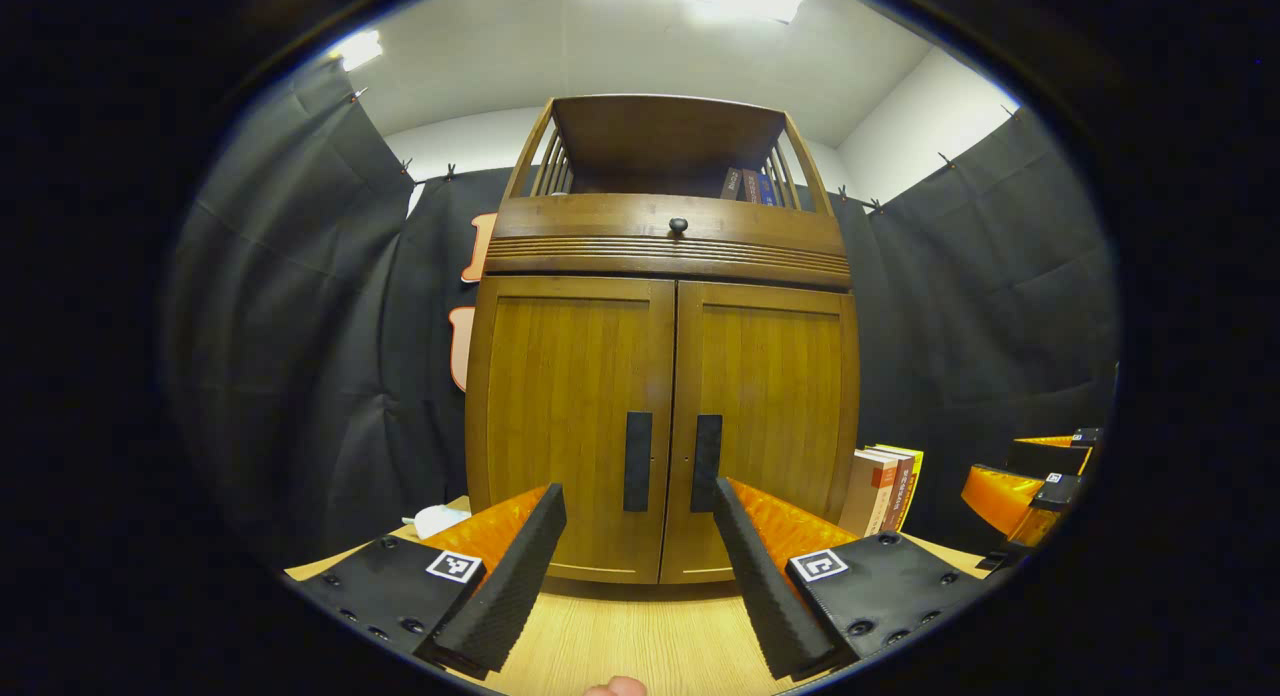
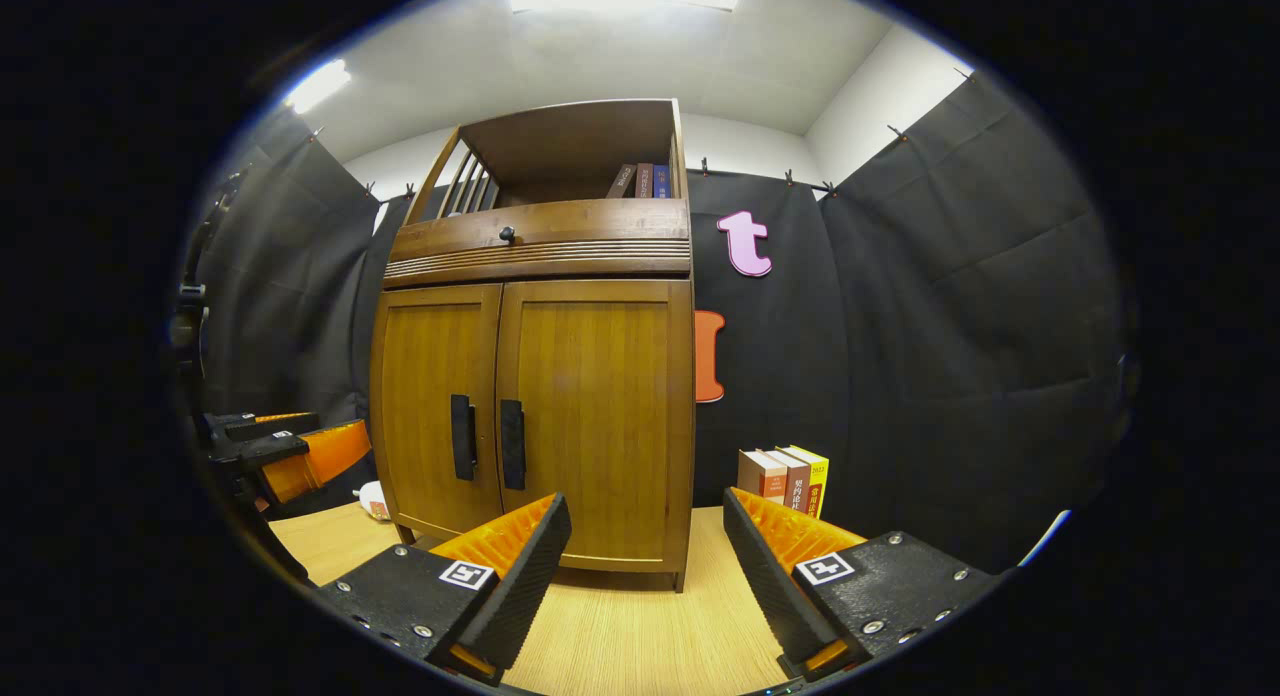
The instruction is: Open the right door of the double-door shoe cabinet with the right hand, and open the left door with the left hand.
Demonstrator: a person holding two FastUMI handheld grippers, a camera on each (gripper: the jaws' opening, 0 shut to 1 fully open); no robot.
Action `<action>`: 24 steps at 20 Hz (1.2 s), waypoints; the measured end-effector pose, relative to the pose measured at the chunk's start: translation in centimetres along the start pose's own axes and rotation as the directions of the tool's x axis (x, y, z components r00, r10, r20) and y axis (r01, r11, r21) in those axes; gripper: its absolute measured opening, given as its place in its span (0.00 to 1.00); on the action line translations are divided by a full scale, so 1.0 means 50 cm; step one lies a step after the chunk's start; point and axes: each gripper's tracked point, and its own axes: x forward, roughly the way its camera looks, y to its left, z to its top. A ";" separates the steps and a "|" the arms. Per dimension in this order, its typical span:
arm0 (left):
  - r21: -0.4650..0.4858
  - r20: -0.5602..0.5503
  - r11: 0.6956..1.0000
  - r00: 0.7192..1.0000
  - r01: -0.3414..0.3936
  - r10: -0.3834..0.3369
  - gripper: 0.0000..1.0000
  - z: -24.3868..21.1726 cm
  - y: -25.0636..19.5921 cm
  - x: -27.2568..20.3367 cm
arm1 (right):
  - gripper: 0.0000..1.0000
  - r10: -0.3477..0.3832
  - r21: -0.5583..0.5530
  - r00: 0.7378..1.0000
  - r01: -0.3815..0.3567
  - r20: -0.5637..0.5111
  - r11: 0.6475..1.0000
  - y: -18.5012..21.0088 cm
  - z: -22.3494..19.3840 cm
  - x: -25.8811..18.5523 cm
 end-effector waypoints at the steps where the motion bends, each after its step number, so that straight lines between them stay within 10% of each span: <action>1: 0.003 -0.001 1.000 1.000 -0.001 0.001 0.95 0.000 0.001 0.001 | 0.94 0.007 0.009 1.000 -0.007 0.015 1.000 0.003 0.007 0.003; 24: 0.034 -0.084 0.993 0.990 -0.111 0.114 0.94 -0.041 0.181 -0.087 | 0.90 0.277 0.077 0.961 -0.274 -0.022 0.959 0.366 -0.007 0.391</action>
